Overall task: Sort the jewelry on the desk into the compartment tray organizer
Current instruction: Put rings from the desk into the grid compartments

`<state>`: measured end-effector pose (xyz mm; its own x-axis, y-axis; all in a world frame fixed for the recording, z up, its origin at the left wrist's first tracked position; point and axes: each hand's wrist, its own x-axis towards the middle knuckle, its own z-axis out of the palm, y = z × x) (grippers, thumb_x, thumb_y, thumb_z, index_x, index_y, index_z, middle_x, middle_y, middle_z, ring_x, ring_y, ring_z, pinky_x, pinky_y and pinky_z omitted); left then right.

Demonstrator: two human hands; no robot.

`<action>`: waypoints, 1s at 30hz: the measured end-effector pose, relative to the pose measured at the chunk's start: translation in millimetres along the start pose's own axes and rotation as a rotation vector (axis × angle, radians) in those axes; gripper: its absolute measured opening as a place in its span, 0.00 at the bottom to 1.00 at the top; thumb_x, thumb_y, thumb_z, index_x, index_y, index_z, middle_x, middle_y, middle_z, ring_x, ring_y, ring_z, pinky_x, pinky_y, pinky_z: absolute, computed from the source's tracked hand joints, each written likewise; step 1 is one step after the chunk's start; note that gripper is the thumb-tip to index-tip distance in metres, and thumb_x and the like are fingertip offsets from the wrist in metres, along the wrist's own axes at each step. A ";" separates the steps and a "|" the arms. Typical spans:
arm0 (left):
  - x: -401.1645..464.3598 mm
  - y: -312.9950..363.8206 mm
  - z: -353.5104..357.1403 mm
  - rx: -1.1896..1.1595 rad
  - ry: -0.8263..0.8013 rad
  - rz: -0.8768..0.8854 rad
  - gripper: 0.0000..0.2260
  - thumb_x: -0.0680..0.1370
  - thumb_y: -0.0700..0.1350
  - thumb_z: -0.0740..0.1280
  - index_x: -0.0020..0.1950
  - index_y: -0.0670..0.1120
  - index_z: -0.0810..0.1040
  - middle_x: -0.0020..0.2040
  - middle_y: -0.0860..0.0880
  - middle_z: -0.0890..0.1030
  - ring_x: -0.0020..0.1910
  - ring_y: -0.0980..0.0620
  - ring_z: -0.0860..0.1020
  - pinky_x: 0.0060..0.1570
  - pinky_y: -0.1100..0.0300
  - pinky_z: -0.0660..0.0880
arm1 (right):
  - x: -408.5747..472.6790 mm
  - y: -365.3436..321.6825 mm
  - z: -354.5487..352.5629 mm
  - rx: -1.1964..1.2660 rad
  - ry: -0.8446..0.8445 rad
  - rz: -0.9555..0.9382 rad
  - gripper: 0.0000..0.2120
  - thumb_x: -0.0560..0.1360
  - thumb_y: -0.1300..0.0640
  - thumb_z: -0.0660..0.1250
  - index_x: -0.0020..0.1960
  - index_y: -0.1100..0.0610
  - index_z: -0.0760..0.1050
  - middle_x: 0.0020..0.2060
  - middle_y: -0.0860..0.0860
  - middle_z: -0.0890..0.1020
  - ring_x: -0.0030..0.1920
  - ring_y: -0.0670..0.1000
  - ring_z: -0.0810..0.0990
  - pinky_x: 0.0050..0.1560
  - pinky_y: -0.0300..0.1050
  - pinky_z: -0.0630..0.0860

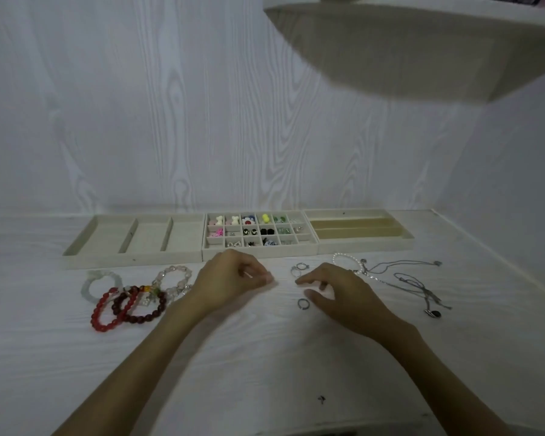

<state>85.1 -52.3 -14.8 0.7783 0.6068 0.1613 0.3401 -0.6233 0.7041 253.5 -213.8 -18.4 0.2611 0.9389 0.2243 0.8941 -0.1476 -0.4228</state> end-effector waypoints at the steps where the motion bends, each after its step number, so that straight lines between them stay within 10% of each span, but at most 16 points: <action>1: -2.5 -3.2 -9.9 -0.049 0.011 -0.016 0.04 0.69 0.54 0.74 0.38 0.56 0.83 0.36 0.58 0.84 0.35 0.61 0.81 0.42 0.60 0.79 | 6.8 -6.7 1.5 0.052 0.002 -0.001 0.10 0.76 0.52 0.65 0.57 0.45 0.78 0.51 0.42 0.78 0.45 0.40 0.74 0.45 0.36 0.71; 5: -7.8 -18.0 -47.4 -0.172 0.130 -0.093 0.10 0.64 0.57 0.74 0.35 0.52 0.85 0.30 0.54 0.83 0.28 0.60 0.79 0.32 0.68 0.73 | 45.3 -41.5 11.7 0.281 -0.024 -0.001 0.08 0.76 0.53 0.66 0.53 0.46 0.80 0.45 0.41 0.80 0.37 0.36 0.77 0.33 0.30 0.73; 12: 20.7 -29.1 -93.2 -0.126 0.213 -0.112 0.03 0.70 0.49 0.75 0.41 0.51 0.86 0.34 0.53 0.84 0.34 0.62 0.81 0.44 0.57 0.79 | 120.6 -85.9 19.5 0.410 0.012 -0.028 0.09 0.75 0.55 0.68 0.54 0.52 0.82 0.50 0.47 0.84 0.45 0.46 0.81 0.46 0.32 0.75; 30: 91.4 -50.4 -83.7 -0.099 0.081 -0.206 0.03 0.72 0.48 0.71 0.40 0.53 0.85 0.36 0.51 0.85 0.40 0.51 0.82 0.43 0.54 0.77 | 187.6 -63.2 30.8 0.044 0.115 -0.048 0.06 0.71 0.52 0.72 0.48 0.48 0.84 0.40 0.45 0.84 0.37 0.42 0.79 0.39 0.40 0.76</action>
<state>94.9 75.8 22.3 0.6513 0.7564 0.0595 0.4307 -0.4331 0.7918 234.8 -18.7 23.3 0.2609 0.9023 0.3431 0.8902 -0.0874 -0.4472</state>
